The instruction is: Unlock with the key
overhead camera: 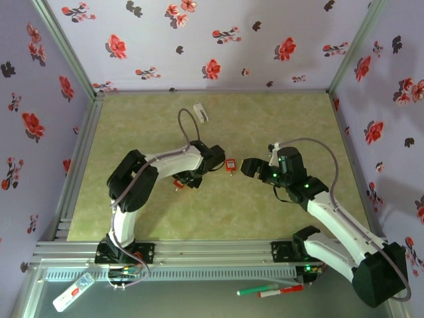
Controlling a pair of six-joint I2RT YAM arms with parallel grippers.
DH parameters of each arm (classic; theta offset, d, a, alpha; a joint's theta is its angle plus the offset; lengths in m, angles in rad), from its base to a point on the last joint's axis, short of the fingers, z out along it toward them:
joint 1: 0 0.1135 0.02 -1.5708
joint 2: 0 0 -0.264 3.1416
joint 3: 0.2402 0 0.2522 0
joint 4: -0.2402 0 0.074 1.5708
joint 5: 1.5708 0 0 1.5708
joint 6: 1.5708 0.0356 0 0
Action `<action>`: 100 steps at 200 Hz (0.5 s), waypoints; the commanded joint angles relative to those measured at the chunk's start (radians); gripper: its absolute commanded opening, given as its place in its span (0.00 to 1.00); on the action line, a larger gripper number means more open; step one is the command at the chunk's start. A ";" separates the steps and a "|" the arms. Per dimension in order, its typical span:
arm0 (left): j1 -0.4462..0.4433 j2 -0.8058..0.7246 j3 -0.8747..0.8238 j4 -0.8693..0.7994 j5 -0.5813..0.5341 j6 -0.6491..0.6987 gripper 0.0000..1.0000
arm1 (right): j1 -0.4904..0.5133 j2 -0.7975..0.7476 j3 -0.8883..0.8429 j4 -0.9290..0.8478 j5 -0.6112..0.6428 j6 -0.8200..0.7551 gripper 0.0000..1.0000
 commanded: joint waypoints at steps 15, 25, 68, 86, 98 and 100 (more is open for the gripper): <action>-0.003 -0.050 0.022 0.016 0.027 -0.038 0.41 | -0.006 -0.025 -0.009 -0.022 0.011 -0.012 0.88; -0.002 -0.060 0.020 0.035 0.063 -0.036 0.43 | -0.006 -0.025 -0.010 -0.021 0.009 -0.009 0.88; -0.005 -0.119 0.000 0.071 0.115 -0.075 0.58 | -0.006 -0.029 -0.020 -0.019 0.011 0.004 0.88; 0.008 -0.187 -0.012 0.081 0.123 -0.094 0.61 | -0.006 -0.029 -0.024 -0.022 0.009 0.006 0.88; 0.029 -0.254 -0.033 0.088 0.128 -0.109 0.63 | -0.005 -0.026 -0.022 -0.018 -0.004 0.006 0.88; 0.035 -0.264 -0.039 0.093 0.130 -0.112 0.63 | -0.005 -0.025 -0.023 -0.020 -0.005 0.007 0.88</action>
